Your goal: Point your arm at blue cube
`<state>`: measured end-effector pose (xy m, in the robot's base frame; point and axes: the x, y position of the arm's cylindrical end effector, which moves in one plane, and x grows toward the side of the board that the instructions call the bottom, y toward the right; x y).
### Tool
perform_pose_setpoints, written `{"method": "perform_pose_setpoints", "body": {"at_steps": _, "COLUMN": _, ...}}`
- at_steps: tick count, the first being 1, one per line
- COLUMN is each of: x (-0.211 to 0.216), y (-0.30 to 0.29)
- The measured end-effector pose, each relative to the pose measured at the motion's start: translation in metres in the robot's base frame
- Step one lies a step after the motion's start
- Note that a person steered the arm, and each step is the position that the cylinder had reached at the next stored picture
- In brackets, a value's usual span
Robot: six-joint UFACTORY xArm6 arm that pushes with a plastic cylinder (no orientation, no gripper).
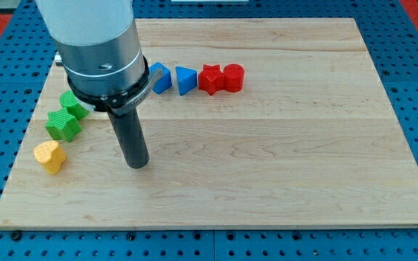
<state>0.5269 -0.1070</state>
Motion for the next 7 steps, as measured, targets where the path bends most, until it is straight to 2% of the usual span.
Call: {"method": "perform_pose_setpoints", "body": {"at_steps": 7, "x": -0.048, "y": 0.0}}
